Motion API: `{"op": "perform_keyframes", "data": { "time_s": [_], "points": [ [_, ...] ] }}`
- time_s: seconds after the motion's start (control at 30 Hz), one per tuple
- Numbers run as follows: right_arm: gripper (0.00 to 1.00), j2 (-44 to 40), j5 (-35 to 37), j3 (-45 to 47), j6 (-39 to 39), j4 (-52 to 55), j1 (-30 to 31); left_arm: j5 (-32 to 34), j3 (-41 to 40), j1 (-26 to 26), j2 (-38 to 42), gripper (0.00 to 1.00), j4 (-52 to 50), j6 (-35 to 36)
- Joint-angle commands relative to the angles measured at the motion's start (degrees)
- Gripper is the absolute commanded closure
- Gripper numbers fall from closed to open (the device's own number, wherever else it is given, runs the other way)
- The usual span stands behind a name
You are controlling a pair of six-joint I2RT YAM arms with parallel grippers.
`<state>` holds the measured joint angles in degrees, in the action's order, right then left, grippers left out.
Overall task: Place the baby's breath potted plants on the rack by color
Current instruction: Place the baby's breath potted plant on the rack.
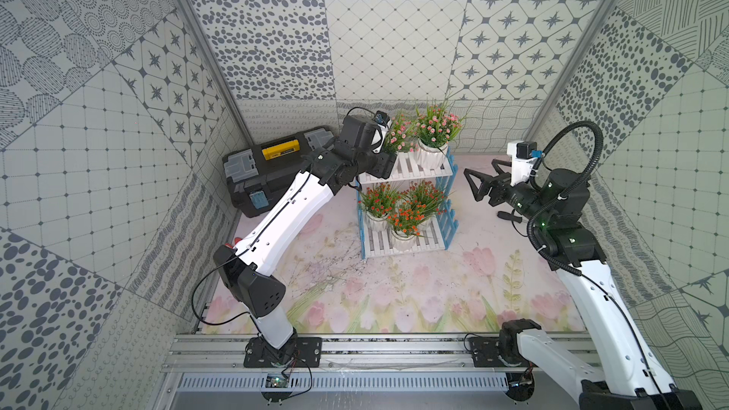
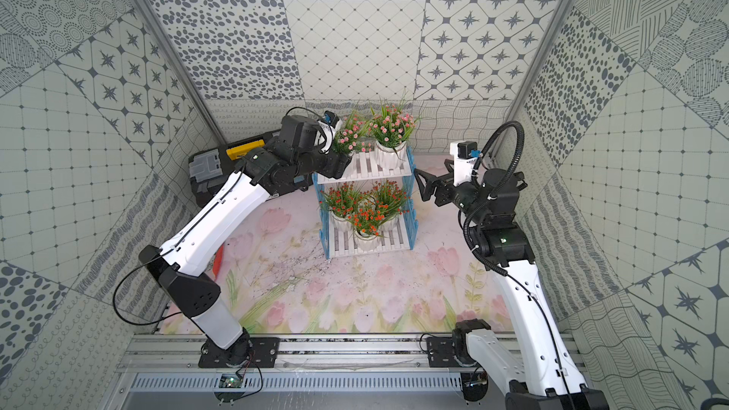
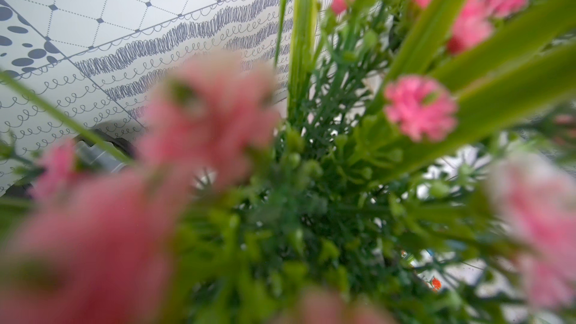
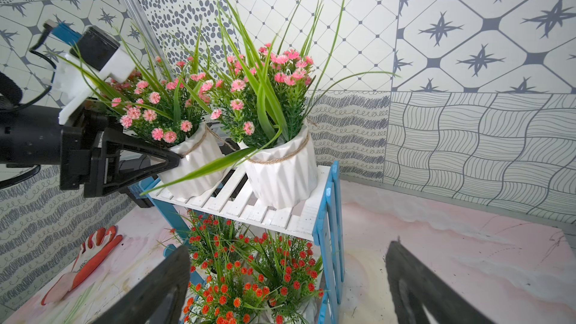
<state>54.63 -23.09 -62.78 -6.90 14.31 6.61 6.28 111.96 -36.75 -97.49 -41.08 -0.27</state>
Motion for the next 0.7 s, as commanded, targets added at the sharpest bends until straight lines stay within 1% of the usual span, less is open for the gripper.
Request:
{"op": "perform_keyframes", "data": {
  "time_s": [0.0, 0.1, 0.2, 0.3, 0.47, 0.67],
  "points": [
    [0.02, -0.86, -0.42, -0.76, 0.3, -1.22, -0.42, 1.17, -0.82, 0.89, 0.63, 0.16, 2.13, -0.8],
    [0.02, -0.86, -0.37, -0.75, 0.3, -1.21, -0.4, 0.37, -1.38, 1.05, 0.9, 0.1, 2.35, -1.12],
    [0.02, -0.76, -0.55, -0.76, 0.25, -1.13, -0.39, -0.28, -2.16, 1.16, 1.24, 0.07, 3.0, -1.22],
    [0.02, -0.81, -0.55, -0.76, 0.22, -1.03, -0.44, -0.54, -2.71, 1.62, 1.43, 0.02, 3.34, -1.82],
    [0.02, -0.61, -0.46, -0.71, 0.22, -1.04, -0.38, -3.2, -4.5, 2.62, 2.86, 0.02, 5.29, -3.4],
    [0.02, -0.21, -0.59, -0.71, -0.13, -1.21, -0.38, -9.79, -8.44, 3.87, 6.38, 0.02, 8.86, -3.77]
  ]
}}
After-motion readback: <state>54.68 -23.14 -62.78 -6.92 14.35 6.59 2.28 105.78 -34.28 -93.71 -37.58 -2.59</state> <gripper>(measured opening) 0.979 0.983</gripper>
